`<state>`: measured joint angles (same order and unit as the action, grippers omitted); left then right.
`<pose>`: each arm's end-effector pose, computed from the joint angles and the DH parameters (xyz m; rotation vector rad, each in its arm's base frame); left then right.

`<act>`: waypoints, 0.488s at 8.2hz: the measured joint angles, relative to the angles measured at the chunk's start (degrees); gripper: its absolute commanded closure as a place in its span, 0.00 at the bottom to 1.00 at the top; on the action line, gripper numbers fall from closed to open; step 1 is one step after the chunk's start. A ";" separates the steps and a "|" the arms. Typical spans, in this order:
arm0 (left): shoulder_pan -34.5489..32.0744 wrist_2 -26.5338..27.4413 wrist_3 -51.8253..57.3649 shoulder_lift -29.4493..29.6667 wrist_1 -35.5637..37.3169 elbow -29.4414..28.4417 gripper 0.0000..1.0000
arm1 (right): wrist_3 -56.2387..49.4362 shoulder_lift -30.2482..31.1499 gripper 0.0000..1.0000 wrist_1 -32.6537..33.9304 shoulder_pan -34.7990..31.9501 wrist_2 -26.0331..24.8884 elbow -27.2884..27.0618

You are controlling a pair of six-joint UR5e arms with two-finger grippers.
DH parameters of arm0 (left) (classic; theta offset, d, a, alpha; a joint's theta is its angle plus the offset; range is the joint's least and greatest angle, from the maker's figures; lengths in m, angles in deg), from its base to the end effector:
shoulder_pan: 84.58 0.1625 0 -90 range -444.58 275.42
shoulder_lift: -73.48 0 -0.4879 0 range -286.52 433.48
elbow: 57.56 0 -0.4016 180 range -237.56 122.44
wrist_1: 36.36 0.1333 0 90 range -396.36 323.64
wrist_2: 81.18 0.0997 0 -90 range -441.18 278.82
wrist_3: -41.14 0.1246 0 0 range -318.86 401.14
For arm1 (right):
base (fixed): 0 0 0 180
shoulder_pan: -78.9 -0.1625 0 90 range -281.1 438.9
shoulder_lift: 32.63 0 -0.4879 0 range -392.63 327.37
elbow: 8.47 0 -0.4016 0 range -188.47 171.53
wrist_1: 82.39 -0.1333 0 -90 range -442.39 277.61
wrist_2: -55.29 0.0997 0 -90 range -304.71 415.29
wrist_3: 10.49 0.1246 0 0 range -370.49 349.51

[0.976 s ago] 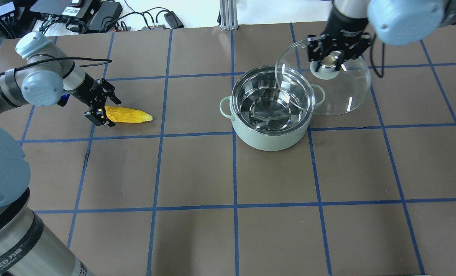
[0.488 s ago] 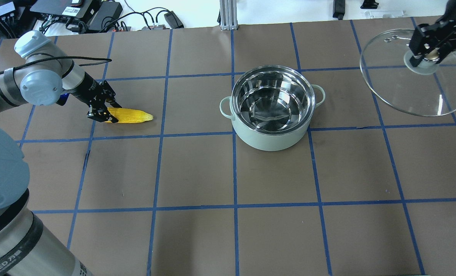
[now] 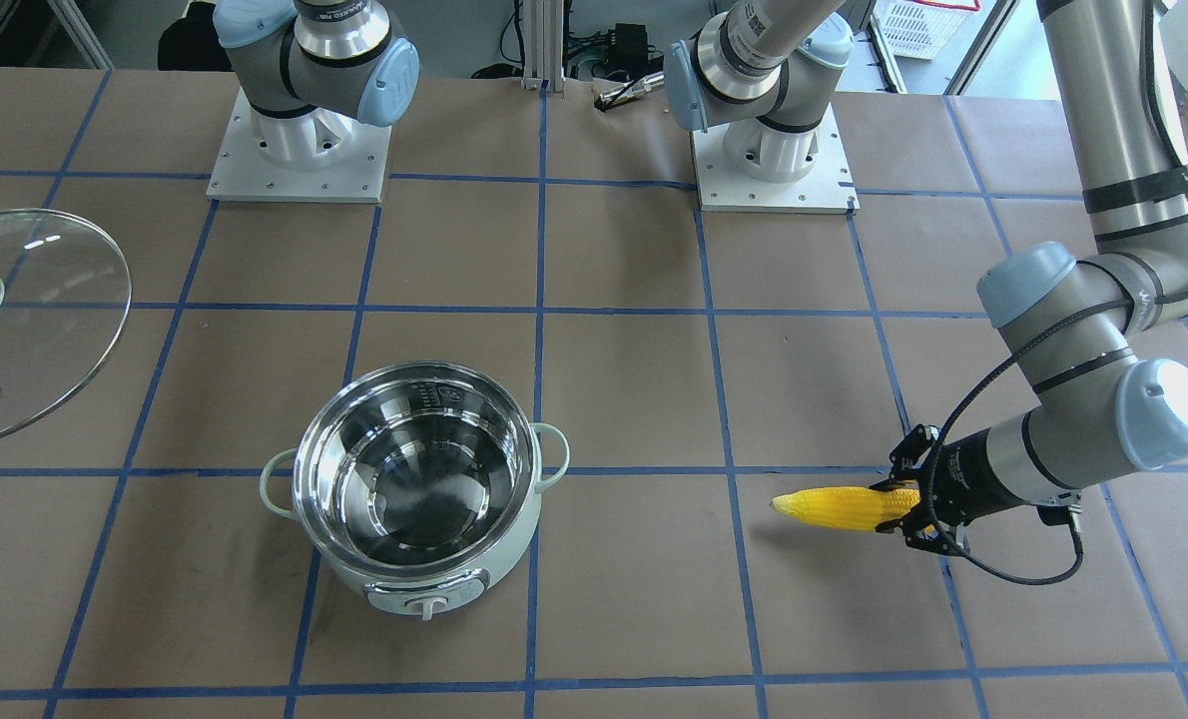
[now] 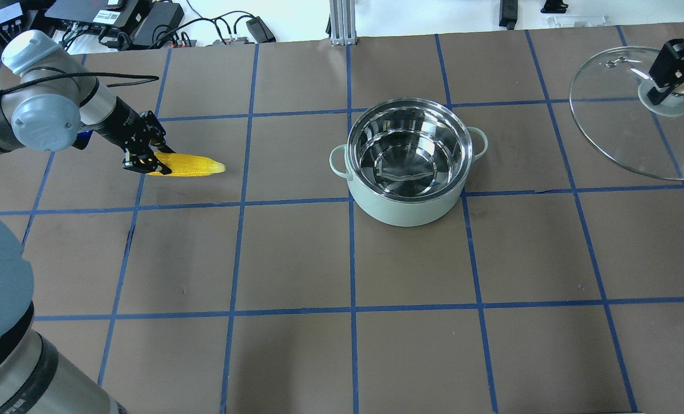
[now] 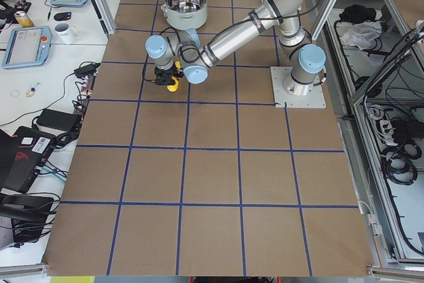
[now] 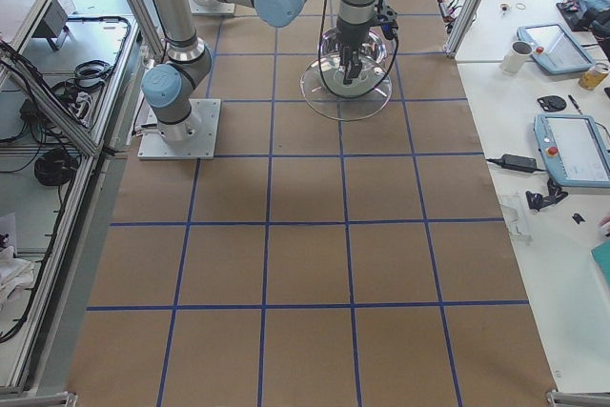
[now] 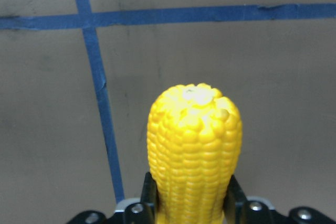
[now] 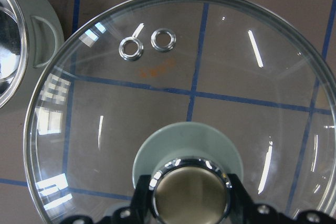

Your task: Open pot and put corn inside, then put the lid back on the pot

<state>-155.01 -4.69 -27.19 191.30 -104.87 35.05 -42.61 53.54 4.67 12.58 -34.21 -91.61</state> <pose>0.0659 -0.6703 0.2554 2.0813 -2.1193 -0.3567 -0.0912 -0.5426 0.5461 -0.2307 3.1261 -0.0086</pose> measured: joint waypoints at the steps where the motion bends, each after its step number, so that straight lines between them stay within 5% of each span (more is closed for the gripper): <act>1: -0.02 -0.04 -0.12 -2.37 -2.75 -0.24 1.00 | -0.09 -0.03 0.95 -0.04 0.14 0.00 -0.05; 4: -0.38 -0.20 -0.39 -12.15 -7.35 -0.25 1.00 | -0.35 0.03 0.95 -0.21 0.19 0.24 -0.09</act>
<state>-155.39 -4.89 -27.58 179.15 -112.23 34.80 -42.97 53.58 4.46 12.77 -33.97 -91.70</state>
